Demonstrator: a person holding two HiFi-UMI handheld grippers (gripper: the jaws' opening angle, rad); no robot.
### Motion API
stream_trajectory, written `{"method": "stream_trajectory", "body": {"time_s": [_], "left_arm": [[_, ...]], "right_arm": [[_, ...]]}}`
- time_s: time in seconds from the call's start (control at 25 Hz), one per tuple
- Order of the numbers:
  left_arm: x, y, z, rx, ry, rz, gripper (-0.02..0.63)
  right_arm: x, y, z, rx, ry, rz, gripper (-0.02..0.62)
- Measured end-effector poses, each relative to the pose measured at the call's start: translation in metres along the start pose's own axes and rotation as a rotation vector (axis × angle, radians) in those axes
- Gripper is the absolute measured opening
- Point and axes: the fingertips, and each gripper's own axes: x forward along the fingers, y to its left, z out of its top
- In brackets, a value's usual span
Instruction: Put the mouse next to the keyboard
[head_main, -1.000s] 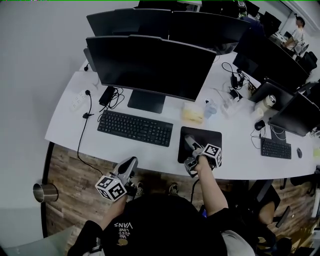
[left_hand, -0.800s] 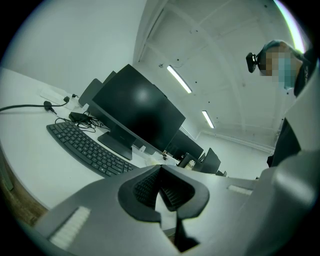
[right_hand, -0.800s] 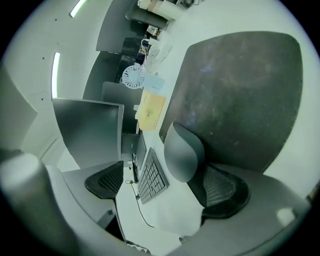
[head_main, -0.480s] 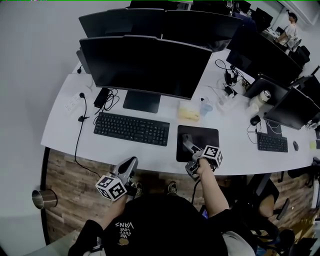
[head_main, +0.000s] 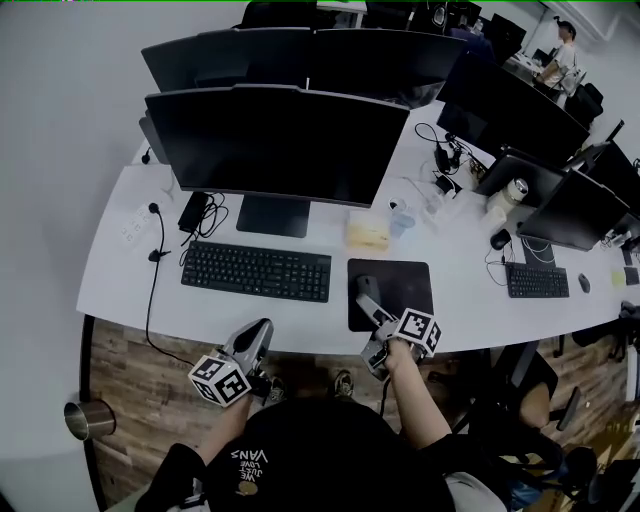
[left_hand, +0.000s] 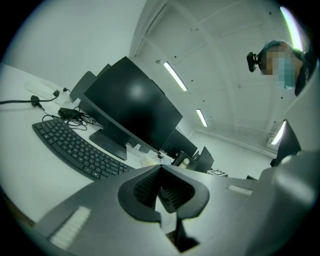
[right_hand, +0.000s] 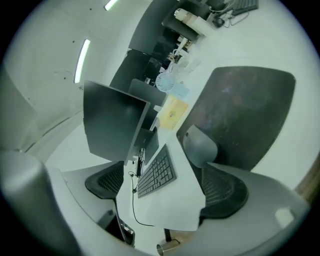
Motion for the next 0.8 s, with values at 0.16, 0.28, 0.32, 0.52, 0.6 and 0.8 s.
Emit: {"method": "stream_trajectory", "body": {"time_s": [0.16,0.28,0.32,0.52,0.6,0.8], "left_arm": [[0.006,0.0,0.007,0.014,0.003,-0.027,0.002],[0.01,-0.002,0.012,0.025,0.017,-0.056,0.002],[0.01,-0.003,0.013,0.027,0.026,-0.063,0.002],[0.013,-0.006,0.023,0.055,0.036,-0.128,0.002],[0.014,-0.008,0.027,0.063,0.044,-0.146,0.002],[0.012,-0.008,0.031,0.09,0.066,-0.194,0.002]], "right_arm": [[-0.01,0.034,-0.01,-0.146,-0.038,0.077,0.451],[-0.019,0.053,-0.014,-0.236,-0.106,0.095,0.365],[-0.023,0.058,-0.015,-0.264,-0.133,0.094,0.325],[-0.04,0.082,-0.022,-0.464,-0.255,0.064,0.179],[-0.046,0.091,-0.025,-0.539,-0.3,0.049,0.126],[-0.056,0.102,-0.041,-0.633,-0.381,0.011,0.01]]}}
